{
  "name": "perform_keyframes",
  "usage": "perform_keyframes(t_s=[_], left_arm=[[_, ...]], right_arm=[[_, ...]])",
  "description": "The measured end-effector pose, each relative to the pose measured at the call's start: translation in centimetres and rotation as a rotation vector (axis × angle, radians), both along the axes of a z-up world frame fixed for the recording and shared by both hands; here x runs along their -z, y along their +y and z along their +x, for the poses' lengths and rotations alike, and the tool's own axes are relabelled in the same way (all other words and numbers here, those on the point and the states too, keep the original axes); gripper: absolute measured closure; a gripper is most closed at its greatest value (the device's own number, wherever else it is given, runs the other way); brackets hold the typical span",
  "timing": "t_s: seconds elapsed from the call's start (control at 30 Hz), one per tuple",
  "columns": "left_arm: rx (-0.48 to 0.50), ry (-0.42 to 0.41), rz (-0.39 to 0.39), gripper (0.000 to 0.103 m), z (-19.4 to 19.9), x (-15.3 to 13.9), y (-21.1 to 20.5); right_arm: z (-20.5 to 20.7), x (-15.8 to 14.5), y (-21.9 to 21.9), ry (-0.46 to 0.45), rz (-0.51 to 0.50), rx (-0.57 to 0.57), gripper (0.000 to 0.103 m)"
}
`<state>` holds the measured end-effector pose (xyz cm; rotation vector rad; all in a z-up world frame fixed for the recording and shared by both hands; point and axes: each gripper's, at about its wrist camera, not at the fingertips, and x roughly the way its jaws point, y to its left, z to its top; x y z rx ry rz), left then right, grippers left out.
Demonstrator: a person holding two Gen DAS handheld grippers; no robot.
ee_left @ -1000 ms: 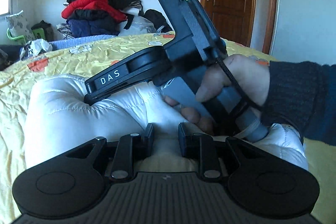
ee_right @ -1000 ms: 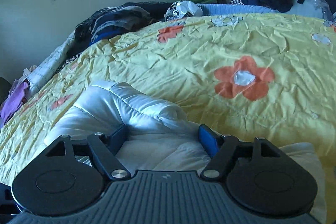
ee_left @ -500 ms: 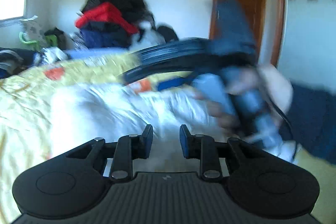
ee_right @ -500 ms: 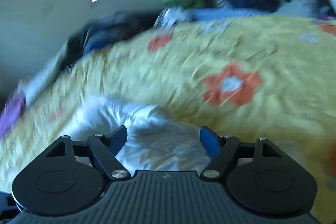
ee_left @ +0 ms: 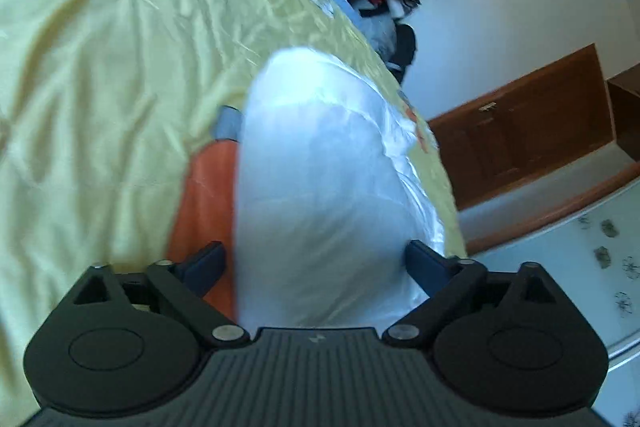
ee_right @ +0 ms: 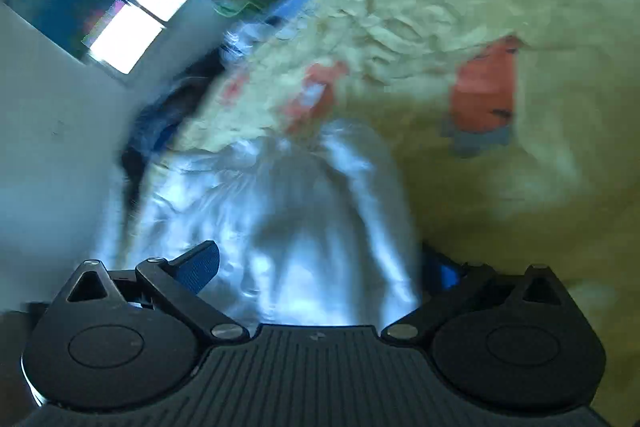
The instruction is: Fold small clothes
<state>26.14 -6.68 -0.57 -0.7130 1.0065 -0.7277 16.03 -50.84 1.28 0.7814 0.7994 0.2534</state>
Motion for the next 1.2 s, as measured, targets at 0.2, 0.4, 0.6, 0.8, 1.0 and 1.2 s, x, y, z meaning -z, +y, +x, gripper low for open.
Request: perform_keyframes(t_s=[0.2,0.4,0.6,0.8,1.0,1.2], left_arm=[[-0.033,-0.061,0.016,0.045,0.0,-2.1,0.6],[-0.152,-0.155,0.08,0.046,-0.9,-5.4,6.5],[-0.298,-0.175,0.224,0.027,-1.8,-3.1,9.6],[-0.445,-0.225,0.257,0.015,-5.3,-3.9,10.9],[-0.395,-0.537,0.477,0.015,-12.3,-9.3,6.1],[-0.199,-0.736,0.745,0.014,-14.5,-6.0,0.1]], right_arm=[[1.8,1.0,3.0,0.026,0.066,-0.062,0.053],[4.3,0.1,8.9,-0.013,0.148,-0.171,0.057],[7.8,1.6,15.4,-0.002,0.109,-0.245,0.051],[4.8,0.5,13.5,-0.017,0.094,-0.142,0.039],[-3.7,-5.8,12.2,-0.292,0.008,-0.044,0.038],[-3.1,-6.0,17.7,-0.301,-0.054,-0.19,0.032]])
